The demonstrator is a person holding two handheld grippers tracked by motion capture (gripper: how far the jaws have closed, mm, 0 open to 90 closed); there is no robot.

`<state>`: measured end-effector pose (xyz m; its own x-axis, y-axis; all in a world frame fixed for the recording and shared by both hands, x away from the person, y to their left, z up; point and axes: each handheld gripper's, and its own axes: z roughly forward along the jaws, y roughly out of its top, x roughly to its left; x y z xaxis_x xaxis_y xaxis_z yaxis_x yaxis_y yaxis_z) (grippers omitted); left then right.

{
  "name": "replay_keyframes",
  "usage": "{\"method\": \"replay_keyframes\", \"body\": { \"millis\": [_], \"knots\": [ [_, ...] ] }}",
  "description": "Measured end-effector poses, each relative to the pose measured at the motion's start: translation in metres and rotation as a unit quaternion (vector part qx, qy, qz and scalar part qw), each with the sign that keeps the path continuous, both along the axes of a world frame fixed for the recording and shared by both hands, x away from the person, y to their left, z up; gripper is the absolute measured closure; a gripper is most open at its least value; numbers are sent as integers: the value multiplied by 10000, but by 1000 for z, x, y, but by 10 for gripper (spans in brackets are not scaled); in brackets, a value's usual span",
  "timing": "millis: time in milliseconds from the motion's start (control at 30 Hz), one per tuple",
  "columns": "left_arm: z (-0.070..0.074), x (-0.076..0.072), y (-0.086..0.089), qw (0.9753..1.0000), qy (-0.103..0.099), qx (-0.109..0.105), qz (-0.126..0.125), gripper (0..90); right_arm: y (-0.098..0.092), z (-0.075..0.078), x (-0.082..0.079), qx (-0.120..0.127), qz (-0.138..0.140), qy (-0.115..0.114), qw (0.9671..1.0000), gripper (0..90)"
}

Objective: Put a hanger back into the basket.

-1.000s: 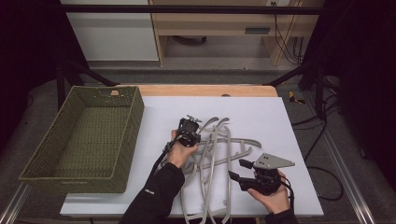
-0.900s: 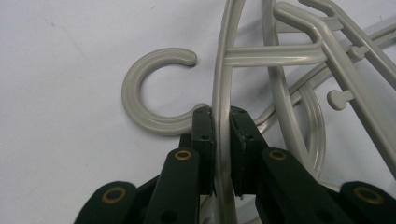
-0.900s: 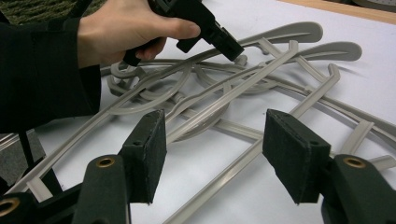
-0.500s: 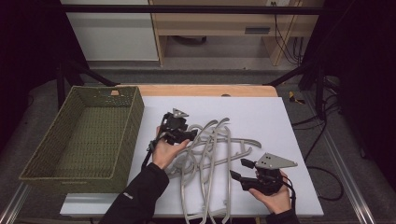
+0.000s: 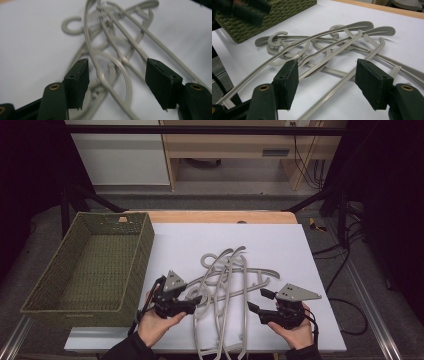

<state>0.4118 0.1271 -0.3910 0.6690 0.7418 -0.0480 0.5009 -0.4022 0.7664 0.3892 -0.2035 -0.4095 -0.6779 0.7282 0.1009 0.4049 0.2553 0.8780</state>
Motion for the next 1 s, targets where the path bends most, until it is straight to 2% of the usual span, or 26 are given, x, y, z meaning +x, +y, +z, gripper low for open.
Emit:
{"method": "replay_keyframes", "body": {
  "millis": [100, 133, 167, 233, 333, 367, 433, 733, 800, 867, 1000],
  "knots": [
    [-17, -13, 4, 9998, 182, 3, -4, 355, 0, 0, 0, 3, -1, 2, 10000, 352],
    [-28, -21, 6, 9996, 287, -11, 14, 355, 0, 0, 0, -9, -14, 11, 10000, 348],
    [-28, -21, 6, 9996, 287, -11, 14, 355, 0, 0, 0, -9, -14, 11, 10000, 348],
    [-40, -27, 4, 9993, 381, -27, 33, 355, 1, -1, 1, -13, -24, 42, 10000, 344],
    [-49, -31, -4, 9991, 405, 143, -33, 367, 2, -2, 1, -23, -3, 48, 10000, 341],
    [-51, -32, -6, 9990, 422, 126, -24, 367, 2, -2, 1, -23, -3, 48, 10000, 341],
    [-58, -32, -11, 9982, 501, 314, -68, 388, 1, -1, 1, -26, 5, 31, 10000, 341],
    [-77, -26, -19, 9954, 770, 574, 2, 481, 4, -3, 1, -26, 2, 61, 10000, 340],
    [-77, -26, -21, 9955, 719, 623, 23, 511, 4, -3, 1, -39, 4, 67, 10000, 340],
    [-77, -25, -22, 9950, 772, 629, 64, 554, 4, -3, 1, -41, 9, 59, 10000, 340],
    [-76, -22, -22, 9944, 825, 629, 189, 578, 4, -3, 1, -31, 4, 76, 10000, 340]
  ]
}}
